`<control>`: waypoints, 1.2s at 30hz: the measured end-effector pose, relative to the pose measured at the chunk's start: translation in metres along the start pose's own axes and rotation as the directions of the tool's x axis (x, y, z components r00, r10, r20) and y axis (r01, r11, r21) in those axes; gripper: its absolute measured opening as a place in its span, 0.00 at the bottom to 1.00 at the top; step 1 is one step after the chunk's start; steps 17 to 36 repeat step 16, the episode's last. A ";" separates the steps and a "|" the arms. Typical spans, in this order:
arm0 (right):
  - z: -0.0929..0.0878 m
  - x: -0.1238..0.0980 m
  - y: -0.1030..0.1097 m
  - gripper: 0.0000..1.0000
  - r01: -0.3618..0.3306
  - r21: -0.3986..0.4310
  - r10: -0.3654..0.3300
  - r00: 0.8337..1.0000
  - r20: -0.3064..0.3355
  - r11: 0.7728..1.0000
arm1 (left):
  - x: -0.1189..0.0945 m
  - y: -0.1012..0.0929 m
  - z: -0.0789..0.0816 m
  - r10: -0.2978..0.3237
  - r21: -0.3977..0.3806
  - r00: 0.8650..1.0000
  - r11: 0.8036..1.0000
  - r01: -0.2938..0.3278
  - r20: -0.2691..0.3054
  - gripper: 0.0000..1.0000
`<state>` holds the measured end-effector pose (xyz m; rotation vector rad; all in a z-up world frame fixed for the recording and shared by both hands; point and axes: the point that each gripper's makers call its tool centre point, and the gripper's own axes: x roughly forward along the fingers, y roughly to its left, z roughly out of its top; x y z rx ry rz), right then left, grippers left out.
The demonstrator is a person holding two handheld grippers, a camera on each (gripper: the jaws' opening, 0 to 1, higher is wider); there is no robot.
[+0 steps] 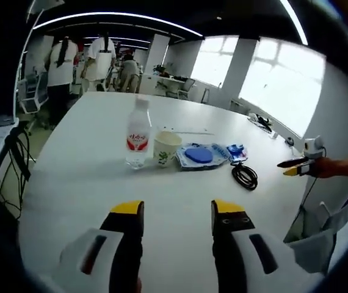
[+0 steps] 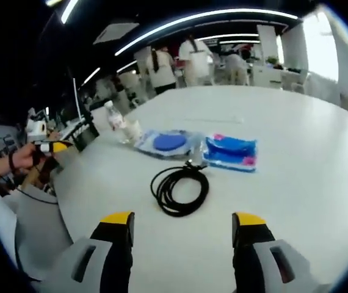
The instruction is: Arrange the tabletop items into an orderly group along one side of the table until the central work area is clear of visible clutter.
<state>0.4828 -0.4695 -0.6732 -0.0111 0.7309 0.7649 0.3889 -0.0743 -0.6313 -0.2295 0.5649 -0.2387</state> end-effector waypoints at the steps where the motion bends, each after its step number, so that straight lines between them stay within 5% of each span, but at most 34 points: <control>1: -0.002 -0.001 0.001 0.66 0.001 0.005 -0.001 1.000 0.001 1.000 | -0.001 0.000 0.000 -0.001 0.003 1.000 1.000 0.001 -0.001 0.44; 15: -0.010 0.000 0.012 0.73 0.005 -0.005 -0.005 1.000 -0.011 1.000 | 0.002 -0.002 -0.014 -0.008 0.014 0.999 1.000 0.009 -0.041 0.51; 36: -0.011 0.001 0.012 0.73 0.006 -0.003 -0.006 1.000 -0.011 1.000 | 0.002 -0.002 -0.014 -0.009 0.014 0.999 1.000 0.009 -0.041 0.51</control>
